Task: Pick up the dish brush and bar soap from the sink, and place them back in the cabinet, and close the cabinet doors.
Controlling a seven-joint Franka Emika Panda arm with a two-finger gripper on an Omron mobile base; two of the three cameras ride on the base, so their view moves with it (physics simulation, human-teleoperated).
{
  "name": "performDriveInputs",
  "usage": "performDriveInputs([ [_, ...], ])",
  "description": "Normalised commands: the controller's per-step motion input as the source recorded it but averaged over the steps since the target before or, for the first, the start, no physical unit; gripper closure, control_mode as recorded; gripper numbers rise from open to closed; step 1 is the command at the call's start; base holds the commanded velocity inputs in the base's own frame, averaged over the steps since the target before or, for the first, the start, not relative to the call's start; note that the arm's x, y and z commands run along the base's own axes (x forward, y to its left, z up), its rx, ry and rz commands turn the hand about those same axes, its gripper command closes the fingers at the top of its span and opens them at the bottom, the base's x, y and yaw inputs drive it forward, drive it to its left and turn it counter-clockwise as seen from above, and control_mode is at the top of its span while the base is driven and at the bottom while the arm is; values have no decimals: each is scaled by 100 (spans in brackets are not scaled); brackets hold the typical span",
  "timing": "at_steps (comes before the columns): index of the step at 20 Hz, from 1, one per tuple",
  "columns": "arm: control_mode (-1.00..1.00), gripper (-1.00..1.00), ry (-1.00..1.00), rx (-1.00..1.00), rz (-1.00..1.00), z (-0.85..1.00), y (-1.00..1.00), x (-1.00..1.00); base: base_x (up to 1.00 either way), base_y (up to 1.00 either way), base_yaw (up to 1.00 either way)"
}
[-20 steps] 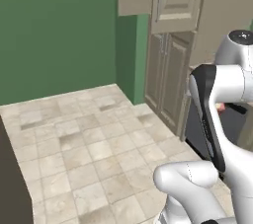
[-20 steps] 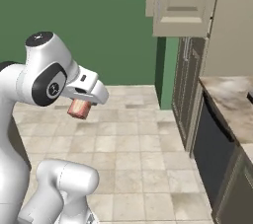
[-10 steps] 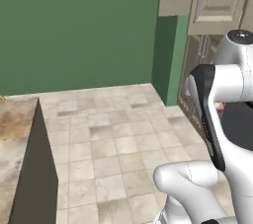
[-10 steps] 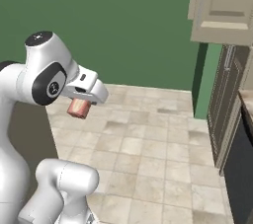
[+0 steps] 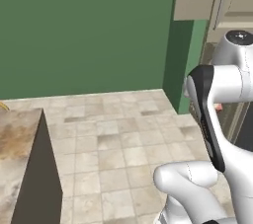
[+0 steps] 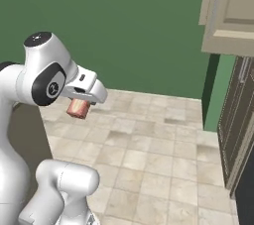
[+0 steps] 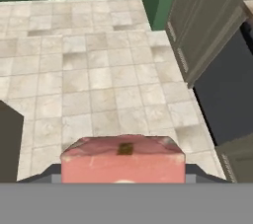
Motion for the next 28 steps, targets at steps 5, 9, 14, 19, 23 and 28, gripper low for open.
performDriveInputs([
  [5, 100, 100, 0, 0, 0, 0, 0, 0, 88, 0, 0],
  [9, 100, 100, 0, 0, 0, 0, 0, 0, 86, 5, 0],
  [14, 100, 100, 0, 0, 0, 0, 0, 0, 82, 20, 0],
  [19, 100, 100, 0, 0, 0, 0, 0, 0, 79, 20, 0],
  [23, 100, 100, 0, 0, 0, 0, 0, 0, 79, 21, 0],
  [28, 100, 100, 0, 0, 0, 0, 0, 0, 80, 23, 0],
])
